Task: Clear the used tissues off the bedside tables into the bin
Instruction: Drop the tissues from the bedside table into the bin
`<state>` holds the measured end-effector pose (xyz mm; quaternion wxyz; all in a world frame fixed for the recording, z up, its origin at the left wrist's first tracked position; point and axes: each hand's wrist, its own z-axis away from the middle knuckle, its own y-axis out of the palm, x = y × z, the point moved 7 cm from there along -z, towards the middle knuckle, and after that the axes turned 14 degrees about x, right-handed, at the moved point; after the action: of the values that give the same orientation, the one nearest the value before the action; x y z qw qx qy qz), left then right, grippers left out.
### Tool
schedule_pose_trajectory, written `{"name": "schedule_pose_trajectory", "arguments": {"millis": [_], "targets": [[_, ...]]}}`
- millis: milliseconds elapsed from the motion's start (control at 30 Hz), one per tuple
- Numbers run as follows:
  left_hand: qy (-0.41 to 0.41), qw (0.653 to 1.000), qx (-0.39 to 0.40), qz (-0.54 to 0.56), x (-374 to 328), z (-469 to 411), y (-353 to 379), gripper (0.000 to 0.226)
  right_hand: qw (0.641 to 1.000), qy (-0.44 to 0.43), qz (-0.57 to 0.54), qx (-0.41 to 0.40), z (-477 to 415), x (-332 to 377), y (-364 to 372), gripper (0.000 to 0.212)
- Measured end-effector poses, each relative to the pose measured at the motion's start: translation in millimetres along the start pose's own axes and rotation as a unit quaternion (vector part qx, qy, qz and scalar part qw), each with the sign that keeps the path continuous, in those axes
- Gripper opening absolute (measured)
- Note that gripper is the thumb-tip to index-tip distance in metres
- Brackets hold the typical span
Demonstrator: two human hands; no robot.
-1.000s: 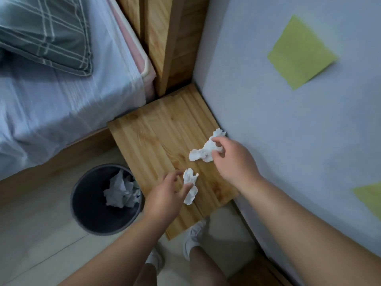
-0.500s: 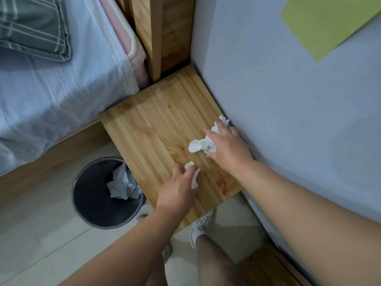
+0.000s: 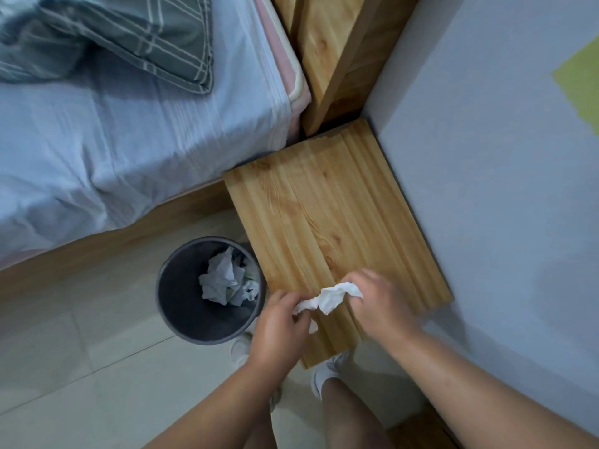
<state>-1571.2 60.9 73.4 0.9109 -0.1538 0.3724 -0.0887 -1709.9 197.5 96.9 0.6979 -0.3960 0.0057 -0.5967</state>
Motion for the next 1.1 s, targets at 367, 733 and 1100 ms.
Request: {"name": "schedule_pose_trajectory", "arguments": {"millis": [367, 733, 1100], "targets": [[-0.093, 0.950, -0.194, 0.226, 138, 78, -113, 0.023, 0.991, -0.033, -0.127, 0.002, -18, 143, 68, 0.016], [-0.105, 0.893, -0.219, 0.380, 219, 47, -163, 0.015, 0.976, -0.002, -0.219, 0.015, -84, 216, 146, 0.010], [-0.176, 0.948, -0.034, 0.264, 276, 10, -124, 0.051, 0.966, 0.139, -0.156, 0.151, -127, 142, 225, 0.050]]}}
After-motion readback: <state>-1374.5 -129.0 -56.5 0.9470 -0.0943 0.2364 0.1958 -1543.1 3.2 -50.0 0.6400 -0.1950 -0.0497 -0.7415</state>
